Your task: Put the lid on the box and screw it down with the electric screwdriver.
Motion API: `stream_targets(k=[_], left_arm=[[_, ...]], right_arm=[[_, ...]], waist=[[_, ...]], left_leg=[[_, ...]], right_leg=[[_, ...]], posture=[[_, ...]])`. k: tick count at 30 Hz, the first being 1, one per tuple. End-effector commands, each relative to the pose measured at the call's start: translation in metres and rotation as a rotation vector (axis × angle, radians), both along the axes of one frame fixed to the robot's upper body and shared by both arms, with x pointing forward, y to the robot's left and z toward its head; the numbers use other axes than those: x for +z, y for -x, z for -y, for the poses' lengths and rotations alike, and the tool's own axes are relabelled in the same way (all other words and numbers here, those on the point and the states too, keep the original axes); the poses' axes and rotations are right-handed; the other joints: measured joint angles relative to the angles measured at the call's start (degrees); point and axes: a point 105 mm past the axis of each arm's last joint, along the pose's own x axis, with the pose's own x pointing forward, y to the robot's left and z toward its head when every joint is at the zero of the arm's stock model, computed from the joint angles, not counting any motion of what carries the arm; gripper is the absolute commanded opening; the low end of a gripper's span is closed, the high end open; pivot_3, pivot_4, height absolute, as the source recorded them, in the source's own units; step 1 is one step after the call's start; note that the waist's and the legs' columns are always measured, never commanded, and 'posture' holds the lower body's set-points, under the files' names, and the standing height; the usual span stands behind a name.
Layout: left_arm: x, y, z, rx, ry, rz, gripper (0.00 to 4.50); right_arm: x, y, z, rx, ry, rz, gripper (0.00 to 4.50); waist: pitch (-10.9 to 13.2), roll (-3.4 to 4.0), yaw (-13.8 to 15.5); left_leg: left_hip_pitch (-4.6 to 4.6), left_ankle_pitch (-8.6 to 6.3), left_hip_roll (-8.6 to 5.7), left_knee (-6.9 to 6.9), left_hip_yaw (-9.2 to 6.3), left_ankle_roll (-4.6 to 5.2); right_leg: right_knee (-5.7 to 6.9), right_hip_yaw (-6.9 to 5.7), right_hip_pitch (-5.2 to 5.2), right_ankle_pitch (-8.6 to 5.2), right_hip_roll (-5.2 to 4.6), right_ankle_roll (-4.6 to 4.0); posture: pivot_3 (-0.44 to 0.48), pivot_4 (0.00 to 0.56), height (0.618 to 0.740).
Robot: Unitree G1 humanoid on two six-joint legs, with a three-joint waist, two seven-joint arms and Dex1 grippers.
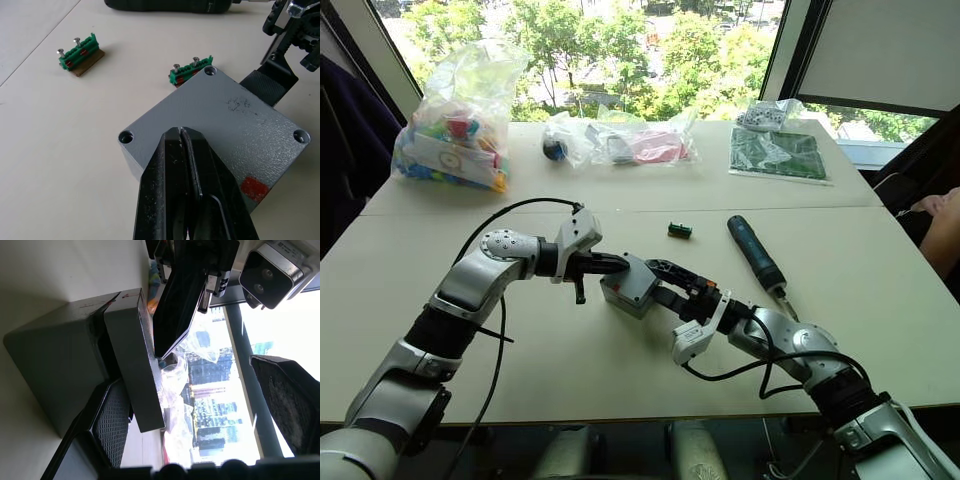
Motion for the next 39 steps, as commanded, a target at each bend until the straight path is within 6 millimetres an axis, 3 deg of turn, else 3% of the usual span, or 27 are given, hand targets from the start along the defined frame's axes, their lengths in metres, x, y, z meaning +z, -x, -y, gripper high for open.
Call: stream_targets(k=[1, 10, 16, 30, 36, 39], left_arm=[[-0.034, 0.005, -0.01, 0.032, -0.095, -0.092, 0.0], [-0.043, 0.005, -0.016, 0.056, -0.126, -0.092, 0.0], [-0.048, 0.007, -0.016, 0.057, -0.135, -0.09, 0.0], [-0.061, 0.008, -0.015, 0.053, -0.164, -0.088, 0.0], [-0.054, 0.004, -0.022, 0.098, -0.147, -0.095, 0.0], [-0.032, -0.005, -0.037, 0.17, -0.085, -0.087, 0.0]], right_arm=[[-0.011, 0.004, 0.007, 0.001, 0.069, -0.025, 4.08], [-0.005, 0.005, 0.011, 0.015, 0.093, -0.016, 4.08], [-0.008, 0.01, 0.027, -0.004, 0.124, -0.024, 4.08], [0.001, 0.015, 0.031, 0.018, 0.159, -0.017, 4.08], [0.017, 0.009, 0.028, 0.017, 0.136, -0.002, 4.08], [0.023, 0.01, 0.038, -0.004, 0.113, 0.008, 4.08]], waist=[[-0.01, 0.01, 0.02], [-0.03, 0.03, 0.03], [-0.08, 0.12, 0.53], [-0.04, 0.36, 1.46], [-0.05, 0.45, 1.58], [-0.04, 0.44, 1.42]], left_leg=[[-0.01, 0.0, 0.0, 0.0, 0.0, 0.0], [-0.01, -0.01, 0.0, 0.0, -0.01, 0.02], [-0.07, -0.03, -0.03, 0.0, -0.01, 0.04], [-0.5, -0.12, -0.1, 0.03, -0.1, 0.18], [-0.48, -0.12, -0.12, 0.03, -0.08, 0.18], [-0.59, -0.12, -0.12, 0.02, -0.07, 0.18]], right_leg=[[0.0, 0.0, 0.0, -0.01, -0.01, 0.0], [-0.01, 0.0, 0.0, -0.03, -0.03, 0.02], [-0.09, -0.01, 0.01, -0.07, -0.1, 0.08], [-0.52, 0.03, -0.13, -0.05, -0.09, 0.09], [-0.52, 0.07, -0.09, -0.05, -0.11, 0.1], [-0.57, 0.07, -0.16, -0.04, -0.11, 0.09]], posture=[[0.0, 0.15, 0.74], [0.0, 0.15, 0.74], [0.0, 0.15, 0.74], [0.0, 0.15, 0.74], [0.0, 0.15, 0.74], [0.0, 0.15, 0.74]])
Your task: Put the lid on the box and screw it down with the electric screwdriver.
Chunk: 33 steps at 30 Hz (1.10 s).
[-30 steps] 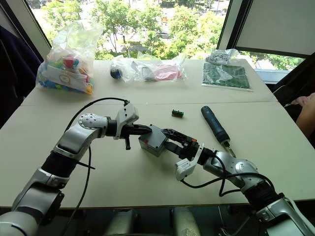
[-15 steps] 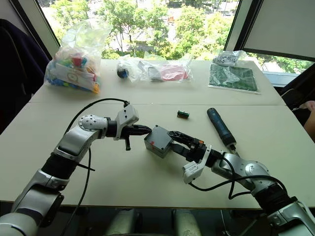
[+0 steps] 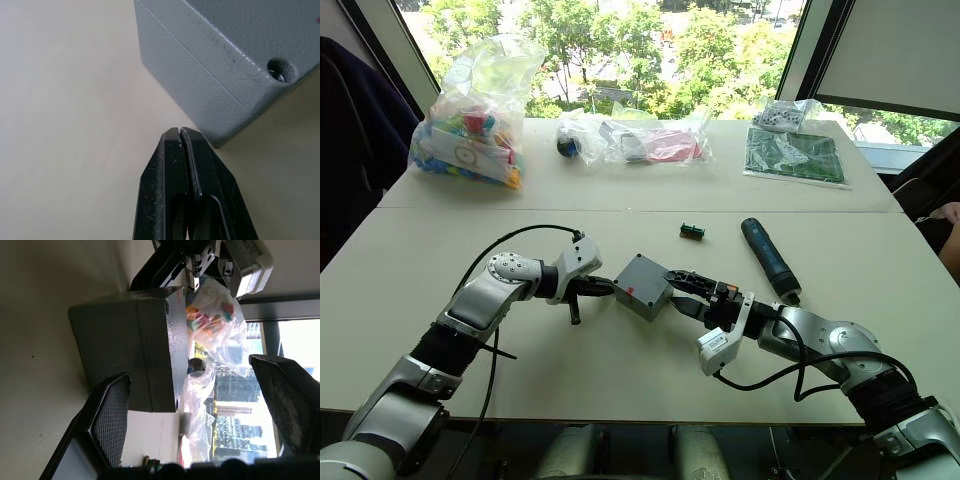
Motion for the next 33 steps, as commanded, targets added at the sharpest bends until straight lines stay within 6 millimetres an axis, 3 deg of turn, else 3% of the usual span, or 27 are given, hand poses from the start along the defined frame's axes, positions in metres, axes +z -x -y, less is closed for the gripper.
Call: stream_targets(k=[1, 2, 4, 8, 13, 14, 15, 19, 21, 24, 28, 33], left_arm=[[0.028, -0.01, -0.021, 0.115, 0.102, -0.008, 0.0], [0.049, -0.011, -0.022, 0.136, 0.21, -0.01, 0.0], [0.091, -0.006, -0.03, 0.158, 0.423, -0.009, 0.0], [0.124, -0.001, -0.051, 0.238, 0.584, 0.007, 0.0], [0.136, 0.002, -0.068, 0.354, 0.666, 0.061, 0.0], [0.134, 0.001, -0.07, 0.377, 0.644, 0.088, 0.0], [0.127, 0.0, -0.071, 0.409, 0.606, 0.083, 0.0], [0.106, -0.008, -0.074, 0.488, 0.469, 0.121, 0.0], [0.088, -0.016, -0.075, 0.548, 0.354, 0.163, 0.0], [0.079, -0.018, -0.055, 0.502, 0.38, 0.124, 0.0], [0.063, -0.011, -0.04, 0.394, 0.416, 0.047, 0.0], [0.06, -0.009, -0.029, 0.336, 0.444, 0.019, 0.0]], right_arm=[[0.026, 0.002, 0.011, -0.013, -0.079, 0.064, 4.08], [0.039, 0.004, 0.014, -0.019, -0.136, 0.089, 4.08], [0.07, 0.005, 0.021, -0.062, -0.326, 0.115, 3.56], [0.103, -0.002, 0.028, -0.145, -0.637, 0.024, 2.45], [0.111, -0.02, 0.014, -0.175, -1.025, -0.37, 0.61], [0.107, -0.022, 0.009, -0.17, -1.087, -0.494, 0.17], [0.105, -0.023, 0.006, -0.164, -1.13, -0.599, 0.01], [0.095, -0.03, 0.01, -0.21, -1.245, -0.865, 0.01], [0.078, -0.034, 0.013, -0.278, -1.243, -1.056, 0.01], [0.068, -0.036, 0.022, -0.32, -1.231, -1.247, 0.01], [0.076, -0.026, 0.027, -0.27, -1.123, -1.27, 0.01], [0.041, -0.005, 0.022, -0.387, -0.844, -1.389, 0.01]], waist=[[0.01, 0.0, -0.12], [0.05, 0.01, -0.21], [0.29, -0.15, -0.28], [0.38, -0.21, -0.82], [0.44, -0.23, -1.5], [0.45, -0.24, -1.47], [0.46, -0.23, -1.38], [0.51, -0.21, -0.79], [0.52, -0.21, -0.37], [0.57, -0.18, 0.27], [0.64, -0.11, 0.27], [0.71, -0.04, 0.11]], left_leg=[[-0.14, 0.0, 0.01, 0.01, -0.01, 0.0], [-0.28, 0.0, 0.01, 0.01, -0.01, 0.0], [-0.61, 0.01, 0.04, 0.08, 0.0, -0.01], [-0.53, 0.01, 0.16, 0.08, -0.02, -0.01], [-0.41, 0.01, 0.27, 0.08, -0.21, -0.01], [-0.42, 0.01, 0.26, 0.07, -0.26, -0.01], [-0.42, 0.01, 0.28, 0.08, -0.31, -0.01], [-0.51, 0.02, 0.23, 0.07, -0.41, -0.02], [-0.53, 0.02, 0.2, 0.07, -0.41, -0.03], [-0.54, 0.02, 0.17, 0.06, -0.3, -0.03], [-0.65, 0.02, 0.17, 0.02, -0.08, -0.03], [-0.67, 0.01, 0.21, -0.1, -0.03, -0.02]], right_leg=[[0.0, 0.0, -0.14, 0.01, 0.0, 0.0], [0.02, -0.01, -0.28, 0.02, 0.01, 0.01], [0.23, 0.0, -0.72, 0.07, 0.03, 0.01], [0.55, 0.0, -0.8, 0.16, 0.08, 0.21], [0.6, -0.03, -0.68, 0.16, 0.13, 0.19], [0.61, -0.03, -0.68, 0.16, 0.11, 0.19], [0.6, -0.03, -0.69, 0.17, 0.1, 0.2], [0.56, -0.09, -0.72, 0.17, 0.0, 0.2], [0.51, -0.09, -0.71, 0.07, -0.04, 0.01], [0.43, -0.06, -0.71, 0.05, -0.09, -0.02], [0.22, -0.09, -0.75, 0.06, -0.08, -0.01], [0.05, -0.09, -0.76, 0.08, 0.01, 0.03]], posture=[[0.0, 0.15, 0.74], [0.0, 0.15, 0.74], [0.0, 0.15, 0.74], [0.0, 0.15, 0.74], [0.0, 0.15, 0.74], [0.0, 0.15, 0.74], [0.0, 0.15, 0.74], [0.0, 0.15, 0.74], [0.0, 0.15, 0.74], [0.0, 0.15, 0.74], [0.0, 0.15, 0.74], [0.0, 0.15, 0.74]])
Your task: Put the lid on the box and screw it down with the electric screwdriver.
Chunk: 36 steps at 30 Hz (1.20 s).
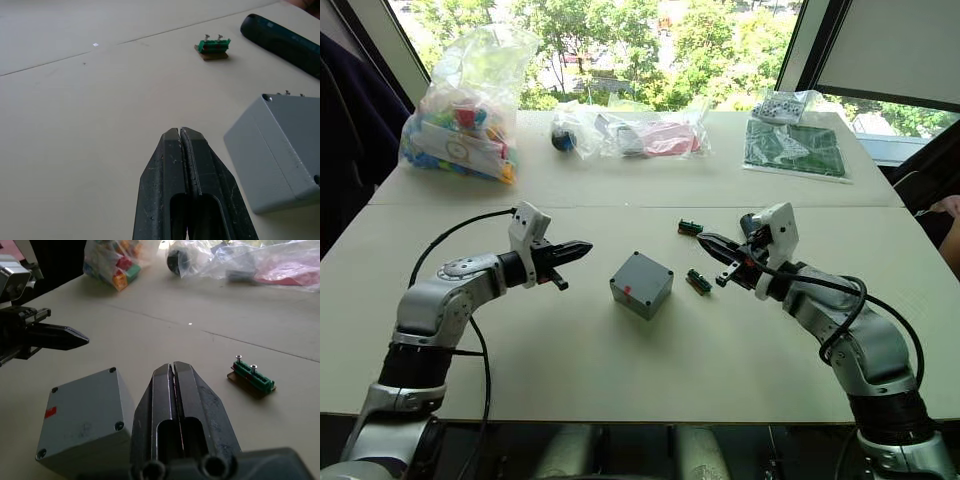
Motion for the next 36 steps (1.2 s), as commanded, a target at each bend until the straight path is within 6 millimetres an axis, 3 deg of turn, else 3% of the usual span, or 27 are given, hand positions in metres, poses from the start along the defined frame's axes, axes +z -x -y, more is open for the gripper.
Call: stream_targets(k=[1, 8, 18, 25, 36], left_arm=[[0.009, 0.002, 0.004, -0.048, -0.008, 0.06, 0.0], [-0.001, 0.024, 0.016, -0.186, -0.034, 0.019, 0.0], [-0.014, 0.042, 0.042, -0.28, -0.062, 0.007, 0.0], [-0.014, 0.057, 0.048, -0.32, -0.047, -0.009, 0.0], [-0.013, 0.036, 0.034, -0.2, -0.074, 0.023, 0.0]], right_arm=[[-0.016, 0.023, -0.015, 0.141, 0.081, -0.071, 0.01], [-0.042, 0.039, -0.038, 0.24, 0.119, -0.121, 0.01], [-0.053, 0.014, -0.063, 0.242, 0.156, -0.026, 0.01], [-0.051, 0.005, -0.064, 0.252, 0.18, 0.003, 0.01], [-0.055, 0.019, -0.069, 0.281, 0.161, -0.029, 0.01]], waist=[[0.0, 0.0, 0.05], [0.02, -0.02, -0.12], [0.05, -0.03, -0.18], [0.08, 0.02, -0.05], [0.08, 0.02, -0.1]], left_leg=[[0.01, 0.0, 0.0, -0.02, -0.02, 0.0], [0.01, 0.0, 0.03, 0.01, 0.04, 0.0], [-0.05, 0.0, 0.04, 0.03, 0.04, -0.01], [-0.05, 0.0, 0.04, 0.03, 0.03, -0.01], [-0.07, 0.0, 0.02, 0.03, 0.02, -0.01]], right_leg=[[0.0, -0.01, 0.0, 0.01, 0.0, 0.01], [-0.07, 0.0, 0.0, 0.01, 0.01, 0.05], [-0.22, 0.0, 0.0, 0.18, -0.01, 0.0], [-0.22, -0.02, 0.0, 0.22, 0.02, -0.02], [-0.25, -0.03, 0.0, 0.22, 0.03, -0.02]], posture=[[0.0, 0.15, 0.74], [0.0, 0.15, 0.74], [0.0, 0.15, 0.74], [0.0, 0.15, 0.74], [0.0, 0.15, 0.74]])
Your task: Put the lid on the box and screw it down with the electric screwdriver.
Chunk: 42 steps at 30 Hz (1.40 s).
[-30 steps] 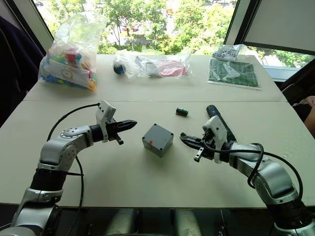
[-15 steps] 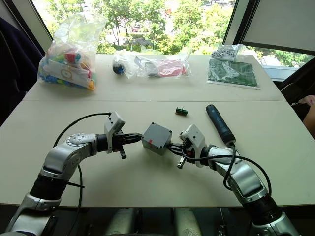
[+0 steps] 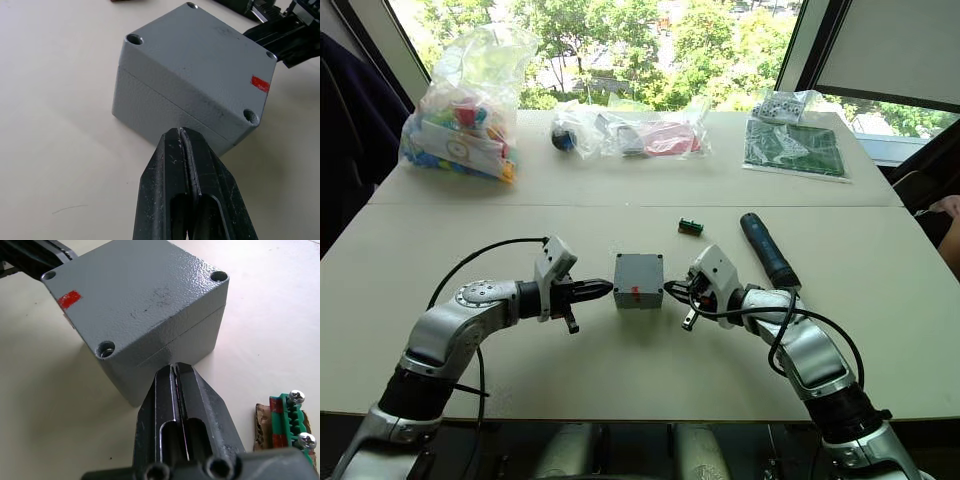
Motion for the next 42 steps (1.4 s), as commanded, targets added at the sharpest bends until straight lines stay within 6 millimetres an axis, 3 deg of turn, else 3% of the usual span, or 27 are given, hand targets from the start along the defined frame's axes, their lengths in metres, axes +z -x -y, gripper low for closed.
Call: stream_targets(k=[1, 11, 17, 19, 22, 24, 26, 28, 31, 39, 41, 42], left_arm=[[0.015, -0.003, 0.007, -0.024, 0.023, 0.069, 0.0], [0.014, 0.004, 0.008, -0.069, 0.025, 0.05, 0.0], [0.016, -0.005, -0.004, -0.019, 0.003, 0.068, 0.0], [0.024, -0.011, -0.018, 0.015, -0.006, 0.085, 0.0], [0.054, -0.012, -0.042, 0.015, 0.012, 0.127, 0.0], [0.071, -0.008, -0.043, -0.018, 0.054, 0.134, 0.0], [0.091, 0.003, -0.03, -0.111, 0.106, 0.142, 0.0], [0.099, 0.013, -0.017, -0.194, 0.118, 0.137, 0.0], [0.092, 0.02, 0.0, -0.27, 0.075, 0.125, 0.0], [0.071, 0.016, 0.007, -0.314, -0.047, 0.145, 0.0], [0.07, 0.016, 0.007, -0.323, -0.06, 0.158, 0.0], [0.071, 0.015, 0.006, -0.324, -0.061, 0.164, 0.0]], right_arm=[[0.011, 0.014, -0.02, 0.092, -0.055, 0.021, 0.01], [0.014, 0.008, -0.017, 0.066, -0.052, 0.041, 0.01], [0.016, 0.012, -0.013, 0.063, -0.047, 0.04, 0.01], [0.021, 0.014, -0.005, 0.045, -0.044, 0.05, 0.01], [0.04, 0.015, 0.013, -0.019, -0.075, 0.075, 0.01], [0.044, 0.018, 0.018, -0.028, -0.073, 0.07, 0.01], [0.047, 0.014, 0.03, -0.067, -0.072, 0.082, 0.01], [0.048, 0.006, 0.04, -0.109, -0.053, 0.11, 0.01], [0.043, -0.004, 0.046, -0.134, -0.022, 0.131, 0.68], [0.034, -0.012, 0.053, -0.183, -0.024, 0.106, 3.75], [0.031, -0.011, 0.054, -0.194, -0.034, 0.084, 4.29], [0.03, -0.011, 0.055, -0.2, -0.039, 0.075, 4.29]], waist=[[0.0, 0.0, -0.04], [0.0, 0.0, -0.02], [0.01, 0.0, -0.02], [0.02, 0.01, 0.0], [0.08, 0.0, -0.1], [0.09, 0.01, -0.01], [0.09, 0.01, 0.15], [0.09, 0.02, 0.29], [0.1, 0.02, 0.1], [0.11, 0.05, -0.06], [0.12, 0.06, -0.01], [0.12, 0.06, 0.04]], left_leg=[[0.0, 0.0, 0.0, 0.0, 0.0, 0.0], [0.0, 0.0, 0.0, 0.0, 0.01, 0.0], [0.0, 0.0, 0.0, 0.0, 0.01, 0.0], [0.0, 0.0, 0.0, 0.0, 0.0, 0.0], [-0.06, 0.0, 0.02, 0.0, -0.01, 0.0], [-0.23, 0.0, 0.02, 0.01, -0.03, 0.0], [-0.24, 0.0, 0.03, 0.04, -0.05, 0.0], [-0.35, 0.0, 0.02, 0.09, -0.1, 0.0], [-0.47, 0.0, -0.02, 0.14, -0.06, 0.0], [-0.46, 0.01, -0.03, 0.12, -0.08, -0.01], [-0.46, 0.01, -0.03, 0.11, -0.08, -0.01], [-0.48, 0.01, -0.03, 0.12, -0.08, -0.01]], right_leg=[[0.0, 0.0, 0.0, 0.0, 0.0, 0.0], [0.0, 0.0, -0.01, 0.0, 0.0, 0.0], [0.0, 0.0, -0.01, 0.0, 0.0, 0.0], [0.0, 0.0, -0.01, 0.0, 0.0, 0.0], [0.0, -0.02, -0.08, 0.0, 0.02, 0.0], [0.0, -0.06, -0.22, 0.03, 0.05, -0.04], [-0.02, -0.1, -0.19, 0.02, 0.01, -0.03], [-0.08, -0.13, -0.19, 0.02, -0.03, -0.02], [-0.17, -0.1, -0.21, 0.1, -0.08, 0.11], [-0.08, -0.09, -0.32, 0.13, 0.13, 0.09], [-0.08, -0.09, -0.32, 0.13, 0.13, 0.09], [-0.09, -0.09, -0.32, 0.13, 0.12, 0.08]], posture=[[0.0, 0.15, 0.74], [0.0, 0.15, 0.74], [0.0, 0.15, 0.74], [0.0, 0.15, 0.74], [0.0, 0.15, 0.74], [0.0, 0.15, 0.74], [0.0, 0.15, 0.74], [0.0, 0.15, 0.74], [0.0, 0.15, 0.74], [0.0, 0.15, 0.74], [0.0, 0.15, 0.74], [0.0, 0.15, 0.74]])
